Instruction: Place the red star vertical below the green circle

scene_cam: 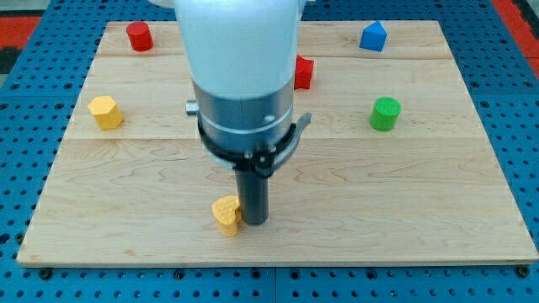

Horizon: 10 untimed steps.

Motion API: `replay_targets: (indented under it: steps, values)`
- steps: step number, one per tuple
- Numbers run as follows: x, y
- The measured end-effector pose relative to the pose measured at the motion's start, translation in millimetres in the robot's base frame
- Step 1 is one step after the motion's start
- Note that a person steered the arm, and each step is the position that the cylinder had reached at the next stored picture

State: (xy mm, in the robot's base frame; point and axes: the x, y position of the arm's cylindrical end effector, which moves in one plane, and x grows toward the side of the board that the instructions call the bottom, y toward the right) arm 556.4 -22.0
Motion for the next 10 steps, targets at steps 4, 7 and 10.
replay_targets:
  steps: [4, 7, 10]
  values:
    - [-131.7, 82.5]
    - [-258.8, 87.1]
    - [-196.7, 32.8]
